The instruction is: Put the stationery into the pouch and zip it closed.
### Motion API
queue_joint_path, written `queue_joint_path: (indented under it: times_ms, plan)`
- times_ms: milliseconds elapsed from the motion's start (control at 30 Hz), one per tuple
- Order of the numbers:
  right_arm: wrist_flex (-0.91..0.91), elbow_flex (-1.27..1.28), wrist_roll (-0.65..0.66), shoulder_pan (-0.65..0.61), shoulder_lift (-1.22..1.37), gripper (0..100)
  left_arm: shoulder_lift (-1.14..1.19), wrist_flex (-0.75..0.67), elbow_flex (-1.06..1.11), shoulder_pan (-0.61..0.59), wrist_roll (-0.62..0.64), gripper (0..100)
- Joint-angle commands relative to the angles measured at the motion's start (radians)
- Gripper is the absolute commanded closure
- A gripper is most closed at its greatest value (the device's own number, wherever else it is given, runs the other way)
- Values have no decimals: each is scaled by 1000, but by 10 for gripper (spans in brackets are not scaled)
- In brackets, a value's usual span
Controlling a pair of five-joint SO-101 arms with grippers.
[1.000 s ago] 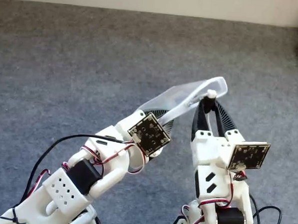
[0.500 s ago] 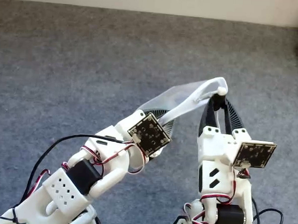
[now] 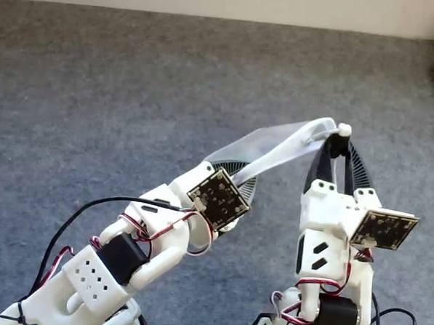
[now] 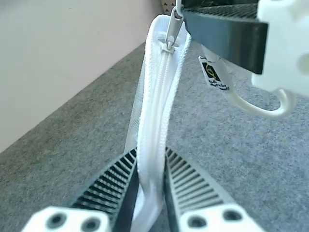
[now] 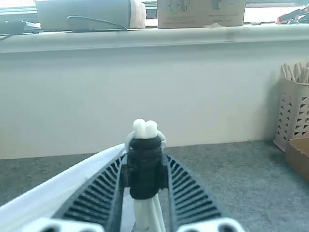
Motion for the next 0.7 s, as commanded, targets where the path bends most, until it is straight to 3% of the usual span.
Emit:
queue_joint_path:
  times_ms: [0, 267, 667]
  plan:
    - [-42, -7, -17, 59, -13, 994, 5, 2, -31, -36, 6, 994]
    - [-76, -7, -25, 182, -13, 994, 4, 2, -42, -76, 6, 994]
    - [-76, -7, -25, 185, -13, 994, -162, 91, -53, -117, 8, 994]
